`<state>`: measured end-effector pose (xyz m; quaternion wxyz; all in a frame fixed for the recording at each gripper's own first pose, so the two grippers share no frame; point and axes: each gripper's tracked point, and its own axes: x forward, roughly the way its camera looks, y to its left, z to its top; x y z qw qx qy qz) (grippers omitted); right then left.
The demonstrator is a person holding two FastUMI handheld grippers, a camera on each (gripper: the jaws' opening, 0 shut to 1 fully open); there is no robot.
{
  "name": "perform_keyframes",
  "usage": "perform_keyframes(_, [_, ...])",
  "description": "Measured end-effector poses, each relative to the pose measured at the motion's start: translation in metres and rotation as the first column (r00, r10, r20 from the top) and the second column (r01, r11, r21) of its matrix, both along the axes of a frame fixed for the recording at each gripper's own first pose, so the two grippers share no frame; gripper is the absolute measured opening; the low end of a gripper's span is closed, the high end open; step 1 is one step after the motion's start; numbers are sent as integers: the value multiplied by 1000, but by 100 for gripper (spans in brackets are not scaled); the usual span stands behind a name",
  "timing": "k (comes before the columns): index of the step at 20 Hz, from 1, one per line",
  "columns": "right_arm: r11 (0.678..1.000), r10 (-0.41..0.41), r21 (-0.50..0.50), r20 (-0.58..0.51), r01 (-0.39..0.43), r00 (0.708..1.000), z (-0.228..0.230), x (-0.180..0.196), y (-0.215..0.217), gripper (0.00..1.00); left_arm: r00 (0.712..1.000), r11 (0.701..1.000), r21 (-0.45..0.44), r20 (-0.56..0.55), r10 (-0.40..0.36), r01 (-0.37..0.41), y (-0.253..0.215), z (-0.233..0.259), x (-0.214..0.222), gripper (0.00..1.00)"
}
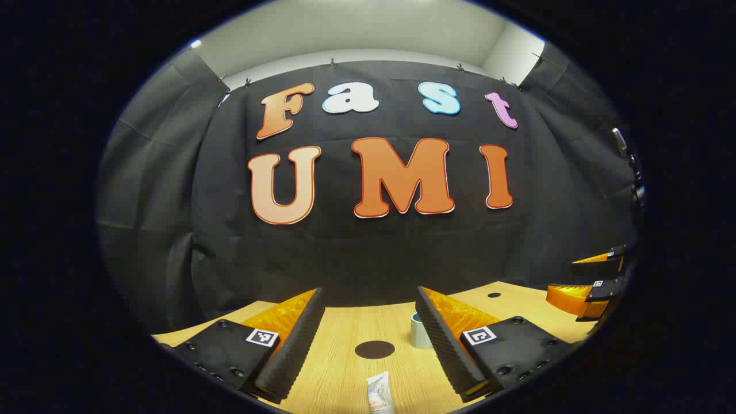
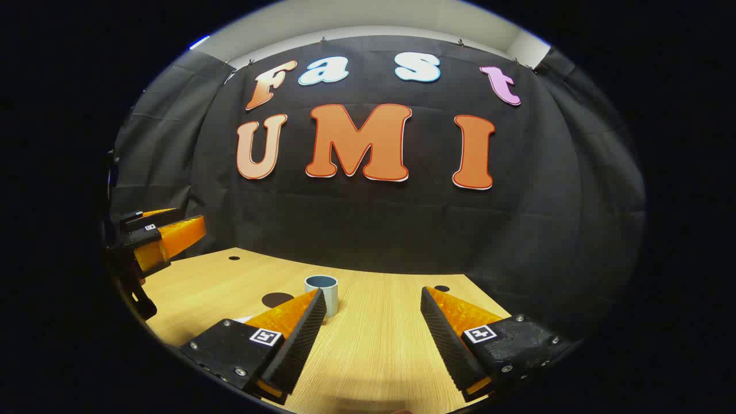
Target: Put the toothbrush and toothpaste on the desktop into the cup, then pick up the cup and place it on the coaster on the desktop.
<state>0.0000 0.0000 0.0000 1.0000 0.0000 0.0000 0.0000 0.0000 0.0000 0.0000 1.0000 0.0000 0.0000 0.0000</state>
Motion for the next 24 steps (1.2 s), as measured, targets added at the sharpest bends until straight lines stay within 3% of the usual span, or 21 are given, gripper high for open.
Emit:
perform_keyframes(1, [1000, 1, 1, -8, -1, 1000, -2, 2, 1, 99, 1000, 1000, -6, 1, 2, -2, 3, 0, 0, 100])
perform_keyframes(11, [1000, 22, -18, -66, -23, 998, -20, 23, 30, 99, 999, 1000, -3, -42, -7, 7, 16, -14, 8, 100])
perform_keyframes(18, [996, 78, -44, -102, -82, 992, -30, 24, 50, 99, 998, 1000, -21, -68, 13, -14, 19, -26, 2, 100])
perform_keyframes(24, [987, 155, -22, -153, -160, 976, -28, 29, 74, 100, 986, 998, -58, -159, -39, 30, 17, -42, 5, 97])
